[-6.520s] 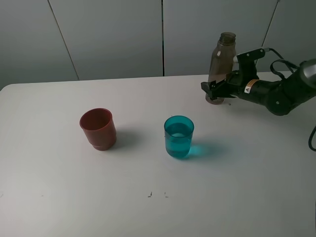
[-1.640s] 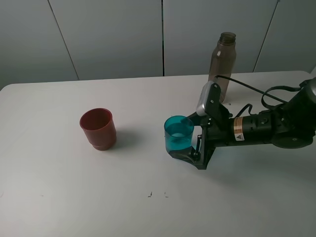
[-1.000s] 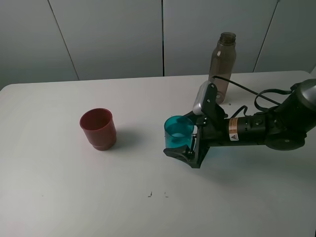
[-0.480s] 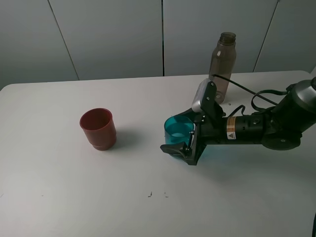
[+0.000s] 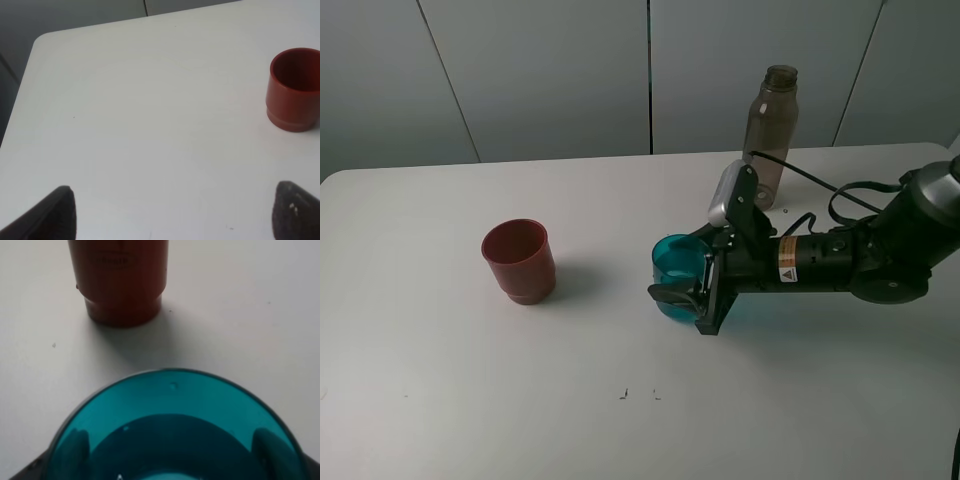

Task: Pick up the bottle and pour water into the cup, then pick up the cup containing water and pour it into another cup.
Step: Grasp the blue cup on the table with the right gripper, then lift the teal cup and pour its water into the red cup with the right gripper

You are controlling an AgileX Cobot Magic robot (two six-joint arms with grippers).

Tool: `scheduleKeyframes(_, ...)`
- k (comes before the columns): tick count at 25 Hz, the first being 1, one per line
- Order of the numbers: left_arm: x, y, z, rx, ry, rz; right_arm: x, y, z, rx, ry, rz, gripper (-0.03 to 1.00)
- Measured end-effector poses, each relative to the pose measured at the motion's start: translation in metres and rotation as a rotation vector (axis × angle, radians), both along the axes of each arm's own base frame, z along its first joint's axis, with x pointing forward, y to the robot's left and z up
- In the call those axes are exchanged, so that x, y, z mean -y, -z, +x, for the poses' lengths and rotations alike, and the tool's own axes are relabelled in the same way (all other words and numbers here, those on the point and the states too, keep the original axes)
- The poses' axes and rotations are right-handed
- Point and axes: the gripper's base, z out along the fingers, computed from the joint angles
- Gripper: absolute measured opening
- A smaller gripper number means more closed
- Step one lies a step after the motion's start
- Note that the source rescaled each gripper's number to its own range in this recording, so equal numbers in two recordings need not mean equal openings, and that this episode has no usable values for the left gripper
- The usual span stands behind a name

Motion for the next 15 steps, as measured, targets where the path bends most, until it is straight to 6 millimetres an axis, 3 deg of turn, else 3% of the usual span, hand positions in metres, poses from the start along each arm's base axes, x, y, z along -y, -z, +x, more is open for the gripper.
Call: scheduleKeyframes(15, 0.0000, 0.0000, 0.0000, 0.000, 0.000, 0.000, 0.0017, -0.0059, 0.0024, 0.020, 0.005, -0.044, 0.08)
